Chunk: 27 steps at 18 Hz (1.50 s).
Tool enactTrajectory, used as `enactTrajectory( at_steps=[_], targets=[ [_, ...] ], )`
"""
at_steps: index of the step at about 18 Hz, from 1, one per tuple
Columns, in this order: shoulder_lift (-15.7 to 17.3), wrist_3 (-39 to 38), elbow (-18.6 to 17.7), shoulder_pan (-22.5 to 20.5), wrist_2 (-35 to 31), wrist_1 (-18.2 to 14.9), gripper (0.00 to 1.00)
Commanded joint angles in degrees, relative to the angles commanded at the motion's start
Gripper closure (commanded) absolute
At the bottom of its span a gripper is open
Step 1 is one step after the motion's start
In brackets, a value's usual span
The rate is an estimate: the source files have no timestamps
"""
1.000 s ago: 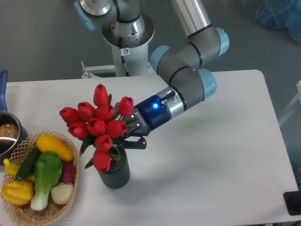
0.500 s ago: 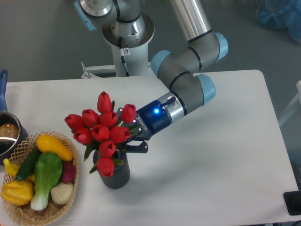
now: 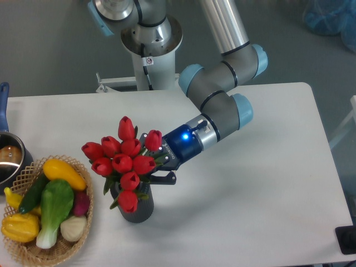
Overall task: Insert the flowers into the vase
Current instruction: 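Push the bouquet further down into the vase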
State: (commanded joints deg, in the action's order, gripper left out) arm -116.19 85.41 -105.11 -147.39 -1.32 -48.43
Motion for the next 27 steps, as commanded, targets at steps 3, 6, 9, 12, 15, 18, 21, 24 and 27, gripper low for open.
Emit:
enactTrajectory(
  at_steps=[3,6,9,12,15,18,21,24,27],
  targets=[
    [-1.1,1.7,-0.1,0.0,-0.1,0.0,0.85],
    [-1.8,3.3,-0.1,0.1,-0.1,0.0,0.85],
    [-1.8,3.4,-0.3,0.1,-0.3,-0.1,0.85],
    [-1.9,3.5,-0.4,0.0,-1.3,-0.1,0.85],
    [-2.0,4.1,-0.6,0.0,-1.3,-0.1,0.84],
    [-2.1,5.8,-1.1,0.0,-1.5,-0.1,0.81],
    [-2.1,5.9,-1.1,0.0,-2.1,-0.1,0.76],
    [-2.1,6.0,-1.1,0.0,-2.1,-0.1,0.67],
    [-2.1,6.0,-1.1,0.0,-2.1,0.0,0.58]
  ],
)
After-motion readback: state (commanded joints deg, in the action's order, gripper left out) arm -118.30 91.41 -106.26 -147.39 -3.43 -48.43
